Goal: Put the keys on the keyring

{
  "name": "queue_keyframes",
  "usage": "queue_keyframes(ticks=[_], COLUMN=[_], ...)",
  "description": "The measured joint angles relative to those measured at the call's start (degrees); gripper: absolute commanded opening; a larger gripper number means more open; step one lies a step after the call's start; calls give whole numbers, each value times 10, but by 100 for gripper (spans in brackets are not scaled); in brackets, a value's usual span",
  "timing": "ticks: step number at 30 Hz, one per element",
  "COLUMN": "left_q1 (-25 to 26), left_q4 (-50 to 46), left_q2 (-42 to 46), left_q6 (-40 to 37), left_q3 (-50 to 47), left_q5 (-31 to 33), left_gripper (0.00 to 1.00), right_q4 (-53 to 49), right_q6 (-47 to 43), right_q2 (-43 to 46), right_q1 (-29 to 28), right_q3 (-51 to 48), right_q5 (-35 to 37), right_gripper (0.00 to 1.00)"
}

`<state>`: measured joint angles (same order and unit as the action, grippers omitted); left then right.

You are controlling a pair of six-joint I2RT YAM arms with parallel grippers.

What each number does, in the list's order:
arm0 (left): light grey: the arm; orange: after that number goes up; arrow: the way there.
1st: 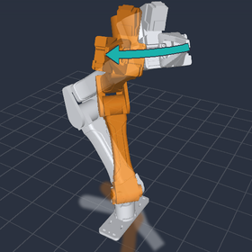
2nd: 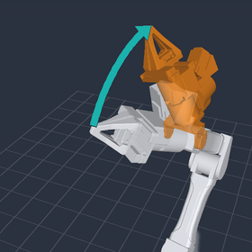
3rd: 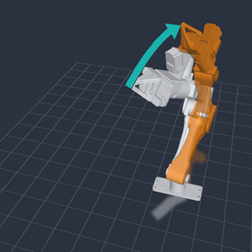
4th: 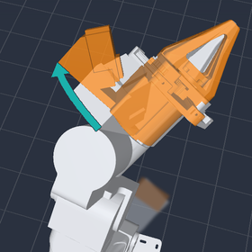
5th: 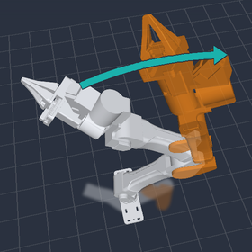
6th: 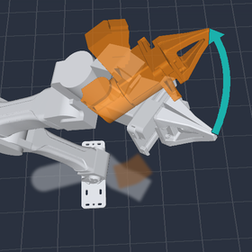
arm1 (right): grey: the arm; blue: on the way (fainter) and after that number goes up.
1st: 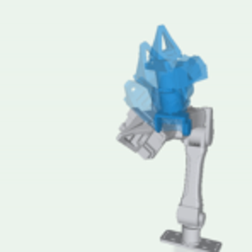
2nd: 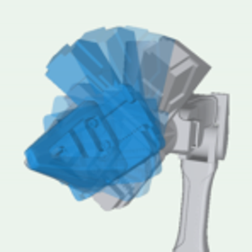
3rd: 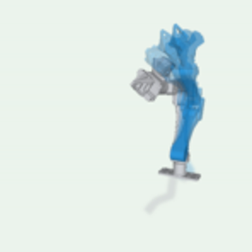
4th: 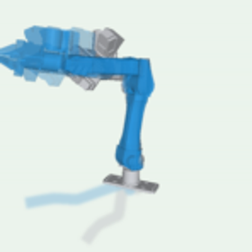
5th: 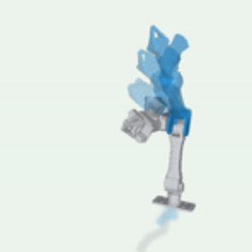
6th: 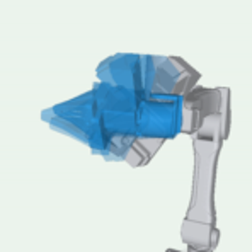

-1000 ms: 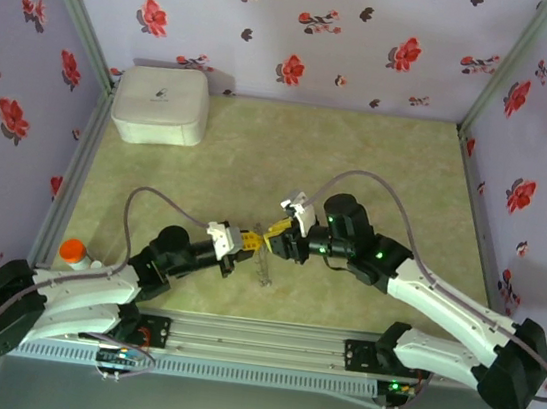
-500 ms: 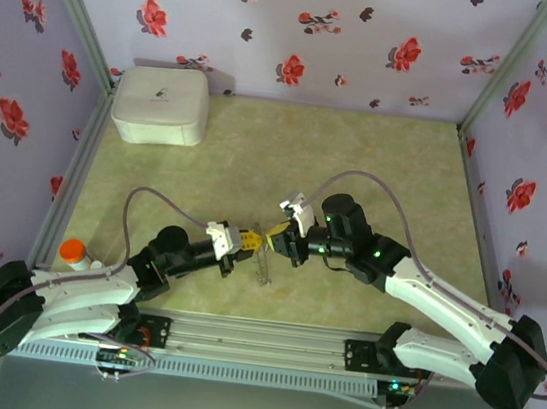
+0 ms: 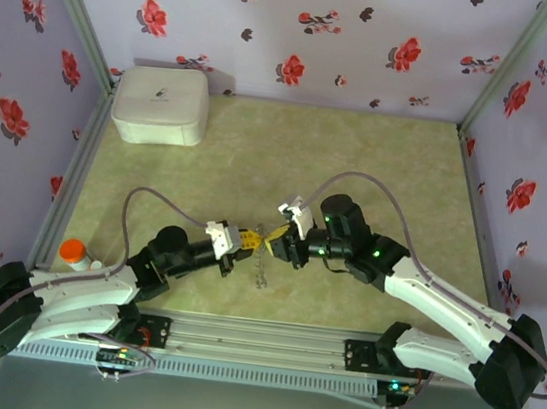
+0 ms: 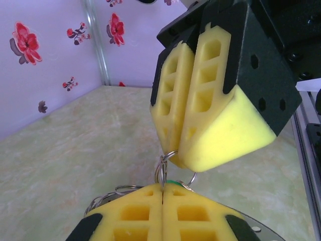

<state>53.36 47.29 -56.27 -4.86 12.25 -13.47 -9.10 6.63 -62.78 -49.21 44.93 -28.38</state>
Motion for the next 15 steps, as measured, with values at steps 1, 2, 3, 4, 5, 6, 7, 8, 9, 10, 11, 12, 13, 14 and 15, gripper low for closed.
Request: queue_keyframes(ticks=[1, 2, 3, 4, 5, 6, 7, 8, 9, 10, 11, 12, 13, 14, 15], left_q1=[0, 0, 0, 0, 0, 0, 0, 0, 0, 0, 0, 0, 0, 0, 0], left_q4=[0, 0, -1, -2, -3, -3, -3, -4, -4, -5, -6, -6, -5, -4, -3], left_q2=[0, 0, 0, 0, 0, 0, 0, 0, 1, 1, 2, 2, 2, 2, 2], left_q6=[0, 0, 0, 0, 0, 0, 0, 0, 0, 0, 0, 0, 0, 1, 3], left_q3=[0, 0, 0, 0, 0, 0, 0, 0, 0, 0, 0, 0, 0, 0, 0], left_q5=[0, 0, 0, 2, 4, 5, 5, 5, 5, 5, 5, 5, 5, 4, 4], left_gripper=[0, 0, 0, 0, 0, 0, 0, 0, 0, 0, 0, 0, 0, 0, 0], right_q4=[-1, -2, -2, -2, -4, -5, -7, -9, -12, -14, -15, -15, -15, -14, -13], right_q6=[0, 0, 0, -1, 0, 1, 0, 0, 0, 0, 0, 0, 1, 1, 3], right_q2=[-1, -3, -3, -3, -3, -3, -3, -3, -3, -3, -3, -2, -2, -2, -2], right_q1=[0, 0, 0, 0, 2, 2, 2, 2, 2, 2, 2, 2, 2, 2, 2], right_q3=[0, 0, 0, 0, 0, 0, 0, 0, 0, 0, 0, -1, -1, -3, -6], right_q5=[0, -1, -1, 0, 2, 6, 10, 15, 20, 23, 26, 27, 28, 27, 27], right_gripper=[11, 8, 5, 2, 0, 0, 0, 0, 0, 0, 0, 0, 0, 0, 0])
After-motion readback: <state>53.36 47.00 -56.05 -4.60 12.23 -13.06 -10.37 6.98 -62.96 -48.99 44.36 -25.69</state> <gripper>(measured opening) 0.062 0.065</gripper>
